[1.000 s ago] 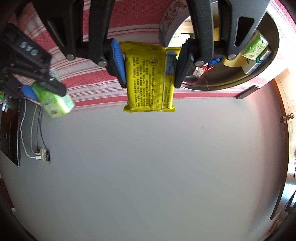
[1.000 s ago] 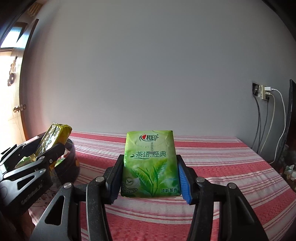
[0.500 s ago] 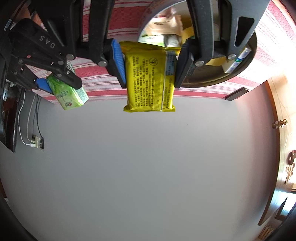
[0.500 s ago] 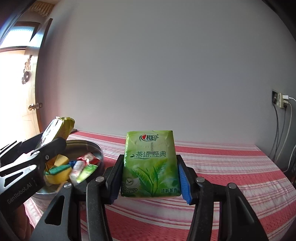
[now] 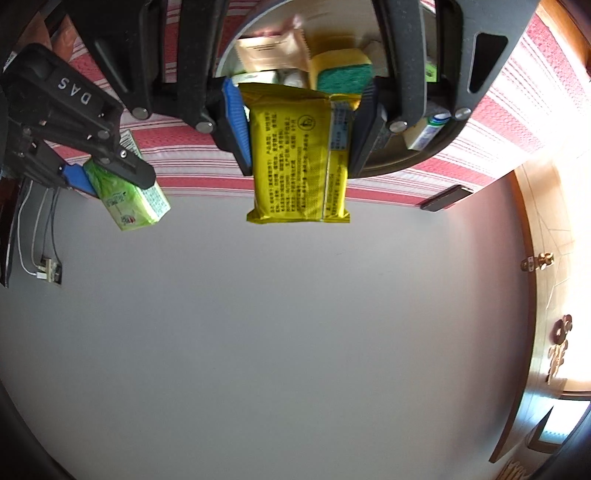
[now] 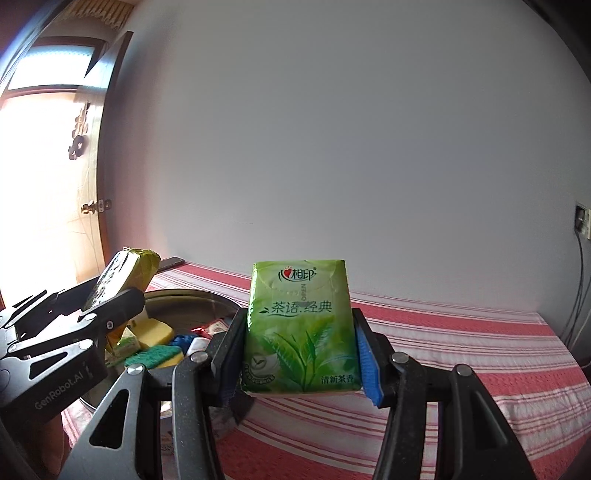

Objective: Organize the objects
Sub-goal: 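Lift the yellow pack and green tissue pack and carry them over the tin bowl, then lower both packs into the tin bowl and open both grippers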

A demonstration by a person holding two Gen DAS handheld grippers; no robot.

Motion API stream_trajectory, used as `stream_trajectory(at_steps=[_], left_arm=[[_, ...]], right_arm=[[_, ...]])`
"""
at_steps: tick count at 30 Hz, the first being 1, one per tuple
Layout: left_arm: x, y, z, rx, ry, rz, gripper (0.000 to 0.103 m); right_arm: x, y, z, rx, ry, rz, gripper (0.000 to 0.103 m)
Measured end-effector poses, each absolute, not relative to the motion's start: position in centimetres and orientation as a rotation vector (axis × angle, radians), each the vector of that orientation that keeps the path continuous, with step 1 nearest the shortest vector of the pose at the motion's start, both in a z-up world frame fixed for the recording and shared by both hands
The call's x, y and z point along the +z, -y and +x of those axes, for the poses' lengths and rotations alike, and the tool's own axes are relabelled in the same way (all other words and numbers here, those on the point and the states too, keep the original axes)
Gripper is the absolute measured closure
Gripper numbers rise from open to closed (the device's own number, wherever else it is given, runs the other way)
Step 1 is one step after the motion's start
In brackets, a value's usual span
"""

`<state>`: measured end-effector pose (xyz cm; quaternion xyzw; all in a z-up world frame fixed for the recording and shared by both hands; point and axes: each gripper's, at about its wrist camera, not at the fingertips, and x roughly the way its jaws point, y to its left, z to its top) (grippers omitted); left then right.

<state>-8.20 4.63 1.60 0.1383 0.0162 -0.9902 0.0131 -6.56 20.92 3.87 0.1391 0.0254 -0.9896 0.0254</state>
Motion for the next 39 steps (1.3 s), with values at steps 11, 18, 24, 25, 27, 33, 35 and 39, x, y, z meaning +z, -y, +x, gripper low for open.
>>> stream_trajectory(at_steps=[11, 18, 24, 25, 27, 33, 35, 39], left_arm=[[1.1, -0.4, -9.5, -2.983, -0.102, 0.489, 0.053], [0.6, 1.4, -10.3, -2.939, -0.113, 0.534, 0.053], [-0.1, 2.2, -11.0, -2.898, -0.113, 0.602, 0.053], [-0.3, 2.4, -11.2, -2.89, -0.112, 0.619, 0.053], [-0.6, 2.6, -11.4, -2.881, -0.112, 0.646, 0.053], [-1.6, 3.0, -11.9, -2.864, -0.088, 0.71, 0.047], [-1.6, 2.9, -11.8, -2.869, -0.076, 0.695, 0.046], [-1.4, 3.2, -11.4, -2.865, -0.07, 0.673, 0.026]], right_arm=[[4.3, -17.8, -8.7, -2.995, -0.135, 0.451, 0.048], [3.9, -16.3, -9.8, -2.947, -0.156, 0.488, 0.048], [3.3, -14.7, -11.3, -2.903, -0.16, 0.538, 0.048], [3.1, -14.4, -11.7, -2.894, -0.163, 0.555, 0.048], [2.7, -14.1, -12.2, -2.881, -0.163, 0.577, 0.048], [1.0, -13.1, -14.4, -2.817, -0.154, 0.691, 0.048], [0.4, -12.7, -15.0, -2.785, -0.144, 0.728, 0.047], [0.2, -12.6, -15.0, -2.801, -0.137, 0.725, 0.046]])
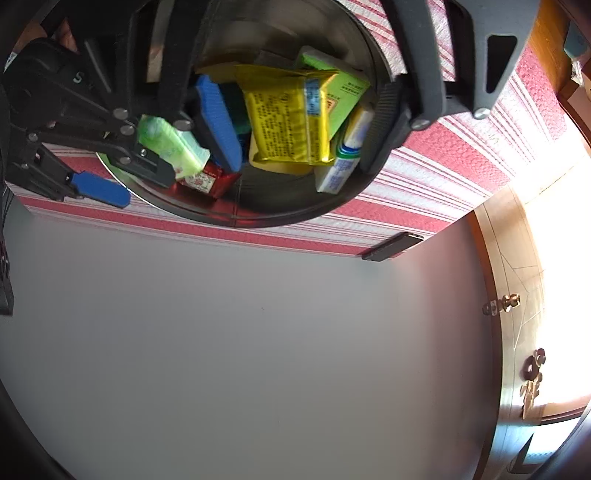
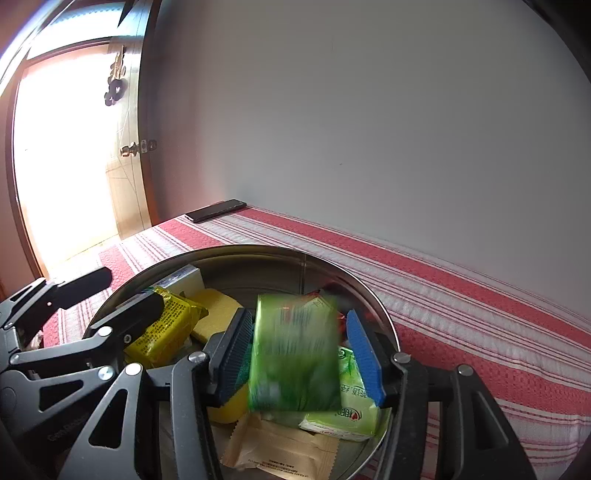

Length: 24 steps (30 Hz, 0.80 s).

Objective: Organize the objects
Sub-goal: 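Lower both packs into the tin bowl and open both grippers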

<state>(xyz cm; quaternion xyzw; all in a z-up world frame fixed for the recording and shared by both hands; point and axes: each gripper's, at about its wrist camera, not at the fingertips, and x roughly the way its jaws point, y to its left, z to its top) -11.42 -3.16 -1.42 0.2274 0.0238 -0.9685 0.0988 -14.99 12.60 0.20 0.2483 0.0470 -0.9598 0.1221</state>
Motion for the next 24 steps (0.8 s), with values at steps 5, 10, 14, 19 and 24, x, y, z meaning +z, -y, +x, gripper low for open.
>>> stream_trajectory(at_steps=[5, 10, 14, 19, 24], left_arm=[[-1.1, 3.4, -10.9, -2.869, -0.051, 0.645, 0.013], [-0.6, 3.3, -10.2, -2.878, -0.036, 0.624, 0.004], [-0.2, 3.7, -9.7, -2.858, -0.047, 0.612, 0.004], [0.1, 4.9, -9.4, -2.825, -0.09, 0.602, 0.004], [0.1, 5.6, -9.3, -2.801, -0.101, 0.593, 0.0]], right_arm=[[0.7, -13.7, -14.2, -2.838, -0.075, 0.695, 0.032], [1.3, -13.8, -13.7, -2.842, -0.054, 0.681, 0.032], [1.6, -13.6, -13.2, -2.836, -0.059, 0.665, 0.032], [1.8, -12.9, -12.8, -2.824, -0.081, 0.65, 0.032], [1.9, -12.5, -12.7, -2.814, -0.076, 0.645, 0.032]])
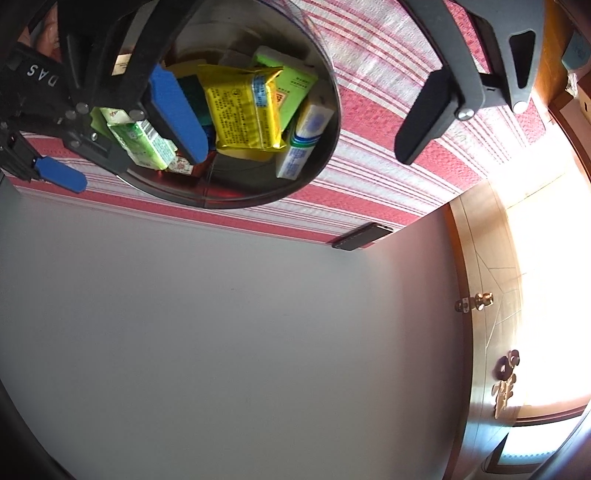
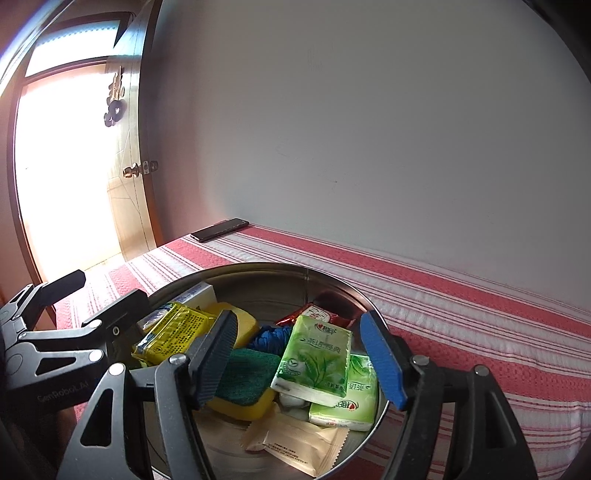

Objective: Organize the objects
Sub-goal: 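Lower both packs into the tin bowl and open both grippers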

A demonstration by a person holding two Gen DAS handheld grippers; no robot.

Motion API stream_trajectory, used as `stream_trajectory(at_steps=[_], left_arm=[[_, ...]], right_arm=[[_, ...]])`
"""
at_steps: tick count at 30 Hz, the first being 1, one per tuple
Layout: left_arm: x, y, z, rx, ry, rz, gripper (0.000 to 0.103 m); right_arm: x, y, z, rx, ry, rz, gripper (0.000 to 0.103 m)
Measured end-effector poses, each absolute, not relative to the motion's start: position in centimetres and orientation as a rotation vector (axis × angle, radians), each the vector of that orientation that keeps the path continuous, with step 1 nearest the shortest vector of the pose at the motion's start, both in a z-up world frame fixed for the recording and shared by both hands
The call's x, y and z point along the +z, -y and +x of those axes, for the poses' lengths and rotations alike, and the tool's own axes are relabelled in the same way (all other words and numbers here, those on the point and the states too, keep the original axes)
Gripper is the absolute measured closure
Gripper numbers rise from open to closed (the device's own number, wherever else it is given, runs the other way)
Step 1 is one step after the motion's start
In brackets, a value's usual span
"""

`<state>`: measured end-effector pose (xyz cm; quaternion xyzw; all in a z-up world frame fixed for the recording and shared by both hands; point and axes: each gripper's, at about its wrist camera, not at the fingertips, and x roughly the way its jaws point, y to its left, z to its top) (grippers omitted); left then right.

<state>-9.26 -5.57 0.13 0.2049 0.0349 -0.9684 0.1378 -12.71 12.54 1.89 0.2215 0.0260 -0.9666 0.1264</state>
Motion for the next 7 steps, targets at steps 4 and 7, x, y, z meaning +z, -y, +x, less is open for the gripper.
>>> stream_trajectory(at_steps=[4, 7], left_arm=[[-0.05, 5.67, -9.36, -2.807, -0.109, 0.601, 0.0], [-0.06, 5.51, -9.34, -2.812, -0.105, 0.599, 0.0]], right_arm=[[1.74, -12.34, -12.83, -2.81, -0.081, 0.652, 0.032], [1.64, -12.33, -12.84, -2.809, -0.083, 0.659, 0.032]])
